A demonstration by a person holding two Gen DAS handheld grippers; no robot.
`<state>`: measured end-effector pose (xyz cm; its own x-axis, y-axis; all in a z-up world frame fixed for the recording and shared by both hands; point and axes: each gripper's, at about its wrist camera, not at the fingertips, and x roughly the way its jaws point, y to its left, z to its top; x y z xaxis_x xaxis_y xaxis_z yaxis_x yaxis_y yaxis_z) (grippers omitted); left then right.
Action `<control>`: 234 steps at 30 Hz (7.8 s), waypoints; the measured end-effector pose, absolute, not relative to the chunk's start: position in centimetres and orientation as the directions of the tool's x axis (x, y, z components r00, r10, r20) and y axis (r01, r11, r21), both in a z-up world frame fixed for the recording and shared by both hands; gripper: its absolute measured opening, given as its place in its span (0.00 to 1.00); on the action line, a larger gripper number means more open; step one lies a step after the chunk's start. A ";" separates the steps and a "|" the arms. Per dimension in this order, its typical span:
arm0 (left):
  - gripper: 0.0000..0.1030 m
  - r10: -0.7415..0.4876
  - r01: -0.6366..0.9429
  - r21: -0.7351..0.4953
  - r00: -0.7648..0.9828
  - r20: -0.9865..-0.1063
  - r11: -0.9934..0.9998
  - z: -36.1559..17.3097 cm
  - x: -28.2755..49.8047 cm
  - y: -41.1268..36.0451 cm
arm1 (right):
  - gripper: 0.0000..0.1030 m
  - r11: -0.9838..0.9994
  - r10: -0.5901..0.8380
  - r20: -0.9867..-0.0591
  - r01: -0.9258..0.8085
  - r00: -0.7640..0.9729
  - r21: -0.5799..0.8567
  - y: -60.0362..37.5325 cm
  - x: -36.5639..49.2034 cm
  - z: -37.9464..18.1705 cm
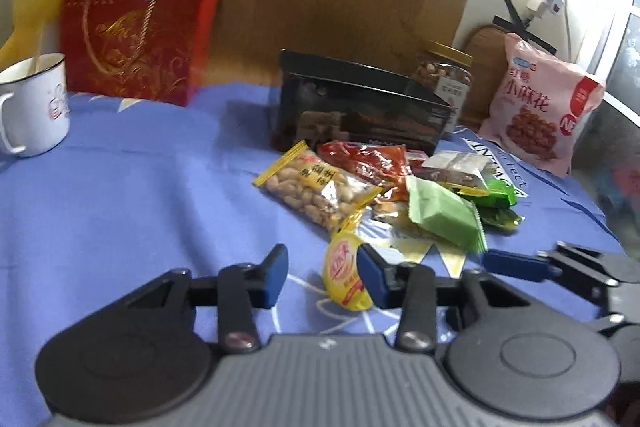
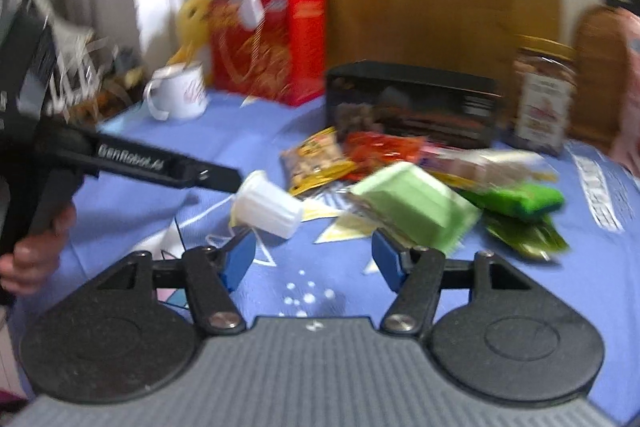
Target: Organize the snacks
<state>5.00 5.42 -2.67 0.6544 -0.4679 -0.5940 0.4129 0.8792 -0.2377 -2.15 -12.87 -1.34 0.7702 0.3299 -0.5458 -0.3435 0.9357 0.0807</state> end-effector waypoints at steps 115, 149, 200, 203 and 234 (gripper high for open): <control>0.25 -0.477 0.468 -0.210 0.576 -0.664 0.858 -2.9 9.2 -5.2 | 0.49 0.948 0.313 -0.571 -0.210 0.759 0.240 -22.3 0.8 -2.7; 0.02 -0.563 0.535 -0.260 0.544 -0.622 0.804 -2.3 7.9 -2.5 | 0.31 0.886 0.433 -0.451 -0.275 0.781 0.374 -21.5 1.3 -1.1; 0.46 -0.729 0.311 -0.664 0.381 -0.569 0.680 -5.2 10.8 2.9 | 0.16 0.517 0.607 -0.388 0.026 0.694 0.856 -27.1 1.9 -6.2; 0.50 -0.762 0.278 -0.714 0.326 -0.559 0.642 -6.4 11.4 3.3 | 0.16 0.463 0.609 -0.369 0.063 0.702 0.884 -27.8 1.7 -6.7; 0.18 -0.716 0.467 -0.543 0.482 -0.505 0.698 3.2 19.5 -0.8 | 0.16 0.776 0.496 -0.427 -0.165 0.756 0.609 -25.0 11.8 4.5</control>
